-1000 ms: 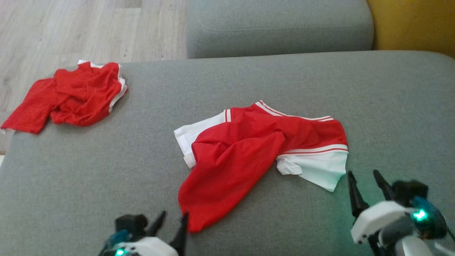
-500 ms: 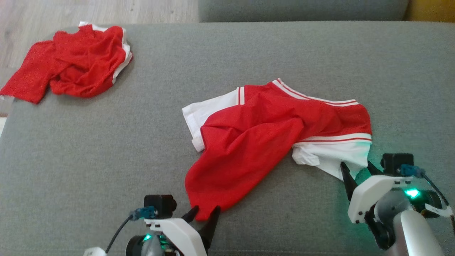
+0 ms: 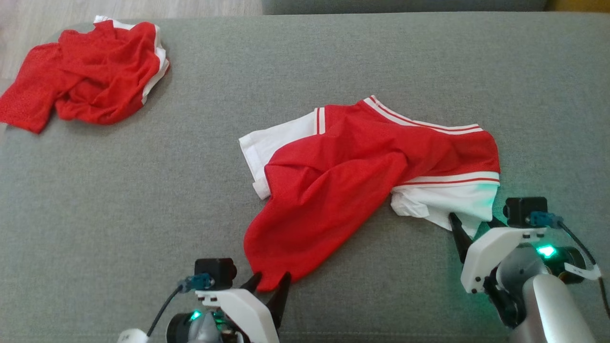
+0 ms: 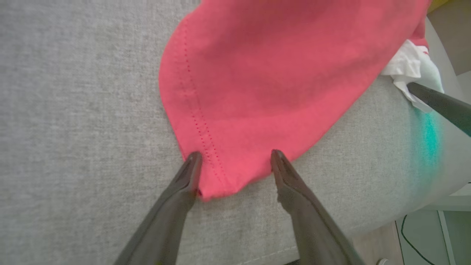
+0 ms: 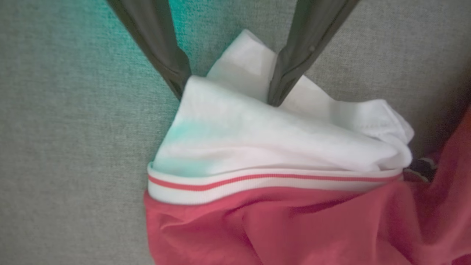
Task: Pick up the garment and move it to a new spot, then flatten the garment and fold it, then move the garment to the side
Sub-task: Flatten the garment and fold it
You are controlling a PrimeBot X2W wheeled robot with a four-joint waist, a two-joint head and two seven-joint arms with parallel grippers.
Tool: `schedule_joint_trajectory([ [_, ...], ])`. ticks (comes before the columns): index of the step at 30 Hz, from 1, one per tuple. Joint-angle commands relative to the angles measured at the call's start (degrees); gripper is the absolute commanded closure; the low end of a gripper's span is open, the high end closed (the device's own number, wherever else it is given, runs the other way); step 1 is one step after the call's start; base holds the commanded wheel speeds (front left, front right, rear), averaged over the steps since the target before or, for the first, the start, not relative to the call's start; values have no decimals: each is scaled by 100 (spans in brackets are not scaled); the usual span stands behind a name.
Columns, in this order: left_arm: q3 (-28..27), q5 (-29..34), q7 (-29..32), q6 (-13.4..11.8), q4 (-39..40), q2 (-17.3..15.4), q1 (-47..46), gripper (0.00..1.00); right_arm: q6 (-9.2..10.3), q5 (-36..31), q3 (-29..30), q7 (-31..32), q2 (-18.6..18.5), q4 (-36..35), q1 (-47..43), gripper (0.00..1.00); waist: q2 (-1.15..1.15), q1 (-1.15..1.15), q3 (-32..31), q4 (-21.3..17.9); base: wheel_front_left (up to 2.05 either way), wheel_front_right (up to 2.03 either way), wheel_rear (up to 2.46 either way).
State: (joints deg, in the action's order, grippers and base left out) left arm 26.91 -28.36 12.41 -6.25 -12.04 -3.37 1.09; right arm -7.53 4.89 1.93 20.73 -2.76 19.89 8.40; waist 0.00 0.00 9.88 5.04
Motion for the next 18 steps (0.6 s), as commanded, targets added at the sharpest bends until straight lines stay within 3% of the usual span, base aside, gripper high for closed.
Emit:
schedule_joint_trajectory([
  [1,-200,54,13,-128,59,-71,-112,0,4,37,-187,60,-75,-171,156,0,0,0,11,-11,0,0,0],
  [18,110,293,543,-243,389,-394,-6,0,4,218,-332,428,-128,-255,76,0,0,0,25,3,0,0,0],
])
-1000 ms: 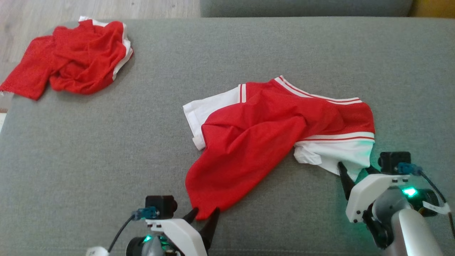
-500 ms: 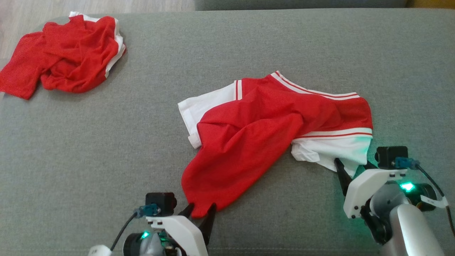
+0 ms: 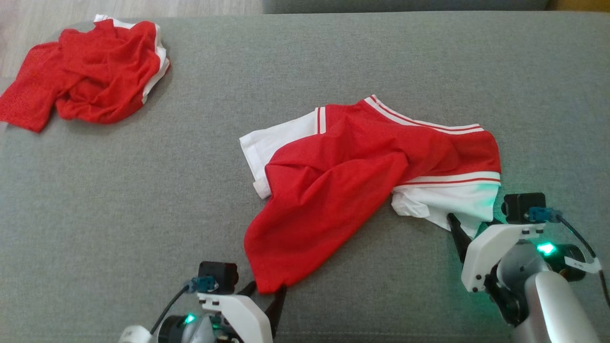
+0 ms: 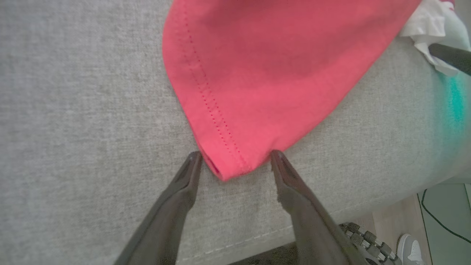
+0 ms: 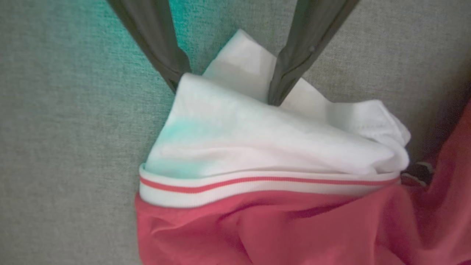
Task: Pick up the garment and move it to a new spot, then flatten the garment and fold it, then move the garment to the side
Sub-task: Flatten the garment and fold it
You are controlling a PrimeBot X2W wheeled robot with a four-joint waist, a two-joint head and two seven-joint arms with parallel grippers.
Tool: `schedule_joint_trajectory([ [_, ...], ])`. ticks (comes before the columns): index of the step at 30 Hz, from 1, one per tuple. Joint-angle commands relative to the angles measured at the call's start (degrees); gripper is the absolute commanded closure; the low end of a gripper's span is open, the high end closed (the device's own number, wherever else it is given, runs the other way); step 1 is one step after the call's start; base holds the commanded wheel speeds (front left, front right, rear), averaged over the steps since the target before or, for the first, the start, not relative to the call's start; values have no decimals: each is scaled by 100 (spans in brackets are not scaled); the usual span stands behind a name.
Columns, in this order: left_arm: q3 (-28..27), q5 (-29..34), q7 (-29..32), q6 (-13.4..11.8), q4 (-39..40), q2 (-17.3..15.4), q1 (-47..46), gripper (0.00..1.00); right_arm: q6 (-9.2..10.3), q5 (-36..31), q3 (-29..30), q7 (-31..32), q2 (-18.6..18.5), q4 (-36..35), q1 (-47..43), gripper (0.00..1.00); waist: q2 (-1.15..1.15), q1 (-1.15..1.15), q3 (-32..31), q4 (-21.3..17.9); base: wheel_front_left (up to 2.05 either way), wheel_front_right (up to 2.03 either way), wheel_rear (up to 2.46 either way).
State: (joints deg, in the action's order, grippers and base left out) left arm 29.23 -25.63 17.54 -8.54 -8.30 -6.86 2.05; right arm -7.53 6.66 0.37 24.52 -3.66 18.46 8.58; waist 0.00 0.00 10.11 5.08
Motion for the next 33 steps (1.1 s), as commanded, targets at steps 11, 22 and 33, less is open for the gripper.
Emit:
schedule_joint_trajectory([
  [11,-135,-46,-258,149,-443,-7,-398,100,4,302,-178,-73,-66,-96,117,100,0,0,-186,-180,0,0,0],
  [22,-704,-720,-394,262,1261,-170,-160,100,4,2136,405,202,-60,-2196,-268,100,0,0,-691,-273,0,0,0],
  [33,-1454,-1106,674,225,4505,-1016,-832,100,4,3982,2072,1875,11,-5623,83,100,0,0,-879,-392,0,0,0],
])
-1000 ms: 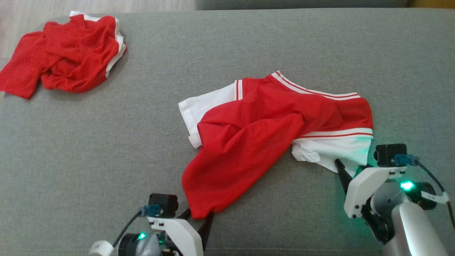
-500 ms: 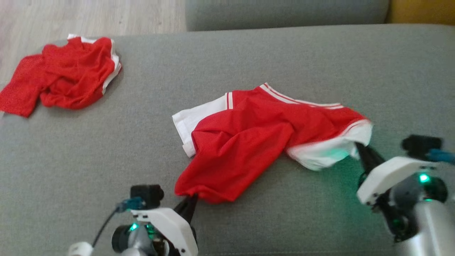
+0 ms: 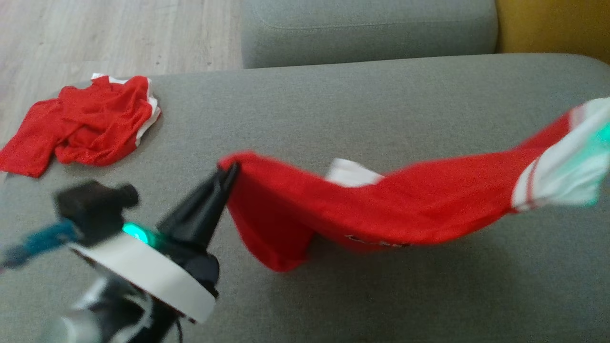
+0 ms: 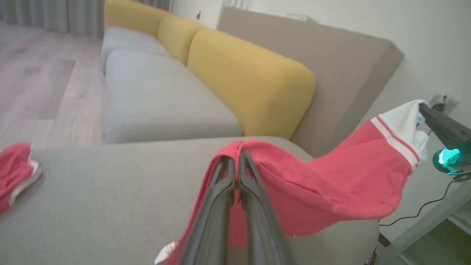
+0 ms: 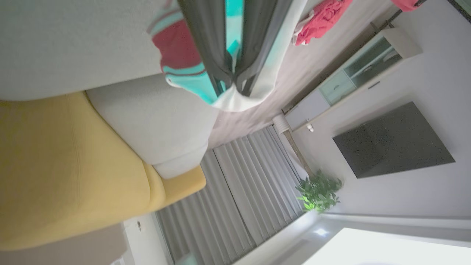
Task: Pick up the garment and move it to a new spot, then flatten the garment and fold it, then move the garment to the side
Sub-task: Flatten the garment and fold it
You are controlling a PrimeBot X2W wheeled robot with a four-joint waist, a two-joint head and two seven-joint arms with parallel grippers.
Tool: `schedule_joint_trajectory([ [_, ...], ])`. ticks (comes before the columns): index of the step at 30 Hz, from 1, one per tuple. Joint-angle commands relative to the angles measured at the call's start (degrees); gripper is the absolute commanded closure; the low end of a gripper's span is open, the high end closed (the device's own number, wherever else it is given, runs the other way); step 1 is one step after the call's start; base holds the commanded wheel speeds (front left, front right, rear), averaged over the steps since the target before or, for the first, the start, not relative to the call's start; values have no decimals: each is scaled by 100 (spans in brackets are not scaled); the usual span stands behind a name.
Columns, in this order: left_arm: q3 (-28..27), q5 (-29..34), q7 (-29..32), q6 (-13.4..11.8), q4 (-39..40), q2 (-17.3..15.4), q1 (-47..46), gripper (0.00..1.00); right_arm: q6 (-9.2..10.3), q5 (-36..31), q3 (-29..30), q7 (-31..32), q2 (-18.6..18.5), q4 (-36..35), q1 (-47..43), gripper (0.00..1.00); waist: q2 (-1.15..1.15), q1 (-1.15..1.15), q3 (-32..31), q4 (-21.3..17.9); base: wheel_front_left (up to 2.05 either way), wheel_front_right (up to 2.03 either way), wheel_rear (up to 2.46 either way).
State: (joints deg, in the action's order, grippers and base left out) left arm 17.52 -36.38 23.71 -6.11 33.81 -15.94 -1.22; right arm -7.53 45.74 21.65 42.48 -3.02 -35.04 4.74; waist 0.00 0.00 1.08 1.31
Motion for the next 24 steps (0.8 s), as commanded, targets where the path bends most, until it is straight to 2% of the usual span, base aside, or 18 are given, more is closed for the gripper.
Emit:
schedule_joint_trajectory([
  [1,-283,-31,57,-18,294,-108,-505,100,4,74,-56,79,-54,-272,467,100,0,0,24,-15,0,0,0],
  [4,-450,-325,480,-32,753,-222,-997,100,4,434,363,554,-34,-586,1071,100,0,0,121,-75,0,0,0],
  [7,-578,-546,917,-37,941,-370,-1599,100,4,572,648,1051,-22,-586,1870,100,0,0,302,-146,0,0,0],
  [11,-737,-712,1384,3,633,-579,-2555,100,4,138,704,1644,-45,-46,3081,100,0,0,671,-192,0,0,0],
  [14,-798,-748,1593,79,-54,-676,-3367,100,4,-442,553,1846,-55,626,3998,100,0,0,1067,-156,0,0,0],
  [17,-756,-655,1587,157,-1024,-619,-4229,100,4,-1156,419,1670,-34,1503,4868,100,0,0,1521,-65,0,0,0],
  [19,-678,-412,1435,208,-1794,-566,-4810,100,4,-1631,373,1339,-17,2182,5440,100,0,0,1814,1,0,0,0],
  [24,-548,211,397,381,-3868,-208,-6363,100,4,-2498,219,-81,6,3863,6811,100,0,0,2336,107,0,0,0],
])
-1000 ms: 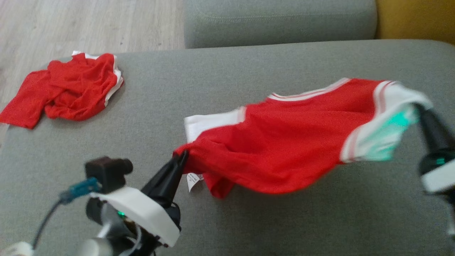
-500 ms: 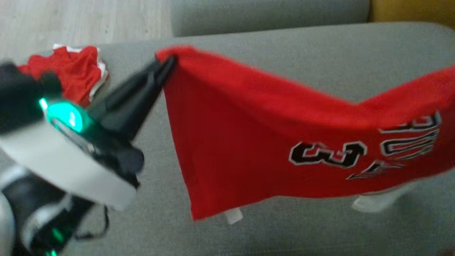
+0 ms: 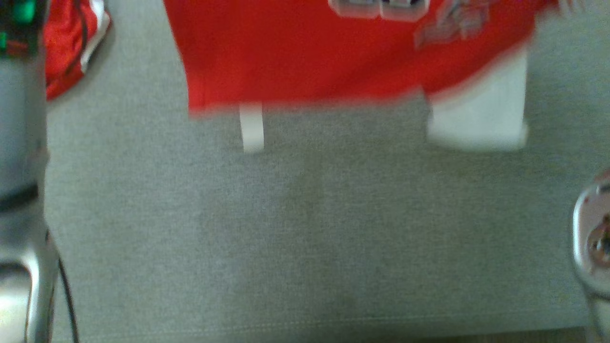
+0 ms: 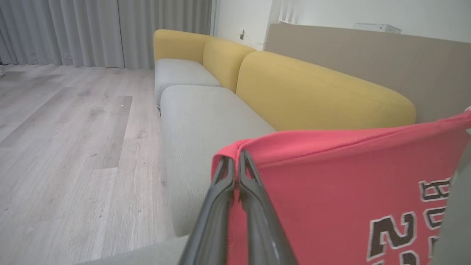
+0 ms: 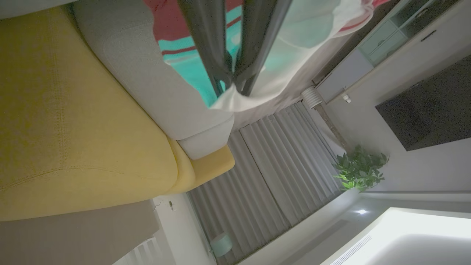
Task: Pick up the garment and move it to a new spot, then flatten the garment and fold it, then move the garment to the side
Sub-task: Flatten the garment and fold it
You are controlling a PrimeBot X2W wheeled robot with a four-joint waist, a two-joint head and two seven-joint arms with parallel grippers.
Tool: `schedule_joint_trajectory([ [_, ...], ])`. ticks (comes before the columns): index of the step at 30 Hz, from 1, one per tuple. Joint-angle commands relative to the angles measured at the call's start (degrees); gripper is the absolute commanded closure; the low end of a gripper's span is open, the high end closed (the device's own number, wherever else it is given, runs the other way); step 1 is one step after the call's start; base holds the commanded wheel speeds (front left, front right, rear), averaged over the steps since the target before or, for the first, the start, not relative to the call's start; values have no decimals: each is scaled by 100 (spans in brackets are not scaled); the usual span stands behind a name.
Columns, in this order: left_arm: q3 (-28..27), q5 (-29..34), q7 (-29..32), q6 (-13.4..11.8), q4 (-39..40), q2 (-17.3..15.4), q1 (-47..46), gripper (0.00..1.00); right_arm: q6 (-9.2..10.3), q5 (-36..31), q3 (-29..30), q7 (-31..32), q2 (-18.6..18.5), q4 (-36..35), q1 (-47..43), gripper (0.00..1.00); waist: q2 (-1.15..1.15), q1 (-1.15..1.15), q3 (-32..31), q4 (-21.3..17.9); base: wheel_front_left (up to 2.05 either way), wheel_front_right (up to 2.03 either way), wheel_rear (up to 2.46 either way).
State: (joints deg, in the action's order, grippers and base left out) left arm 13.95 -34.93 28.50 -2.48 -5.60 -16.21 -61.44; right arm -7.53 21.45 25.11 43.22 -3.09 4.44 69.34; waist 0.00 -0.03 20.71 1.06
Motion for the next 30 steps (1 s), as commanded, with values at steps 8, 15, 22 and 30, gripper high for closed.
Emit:
schedule_joint_trajectory([
  [8,133,892,-1879,312,-2124,150,-2011,100,4,-247,-566,-1857,20,1703,1681,100,0,3,997,82,0,0,0],
  [15,597,861,-2801,823,-3341,322,-825,100,4,204,-1004,-2089,-143,2018,-296,100,0,3,563,-66,0,0,0],
  [22,807,566,-3207,942,-3316,251,857,100,4,693,-1310,-1676,-512,1287,-2754,100,0,3,150,-123,0,0,0],
  [30,882,128,-3117,818,-2284,27,3177,100,4,1052,-1028,-1024,-454,-221,-5400,100,0,3,-753,-88,0,0,0],
])
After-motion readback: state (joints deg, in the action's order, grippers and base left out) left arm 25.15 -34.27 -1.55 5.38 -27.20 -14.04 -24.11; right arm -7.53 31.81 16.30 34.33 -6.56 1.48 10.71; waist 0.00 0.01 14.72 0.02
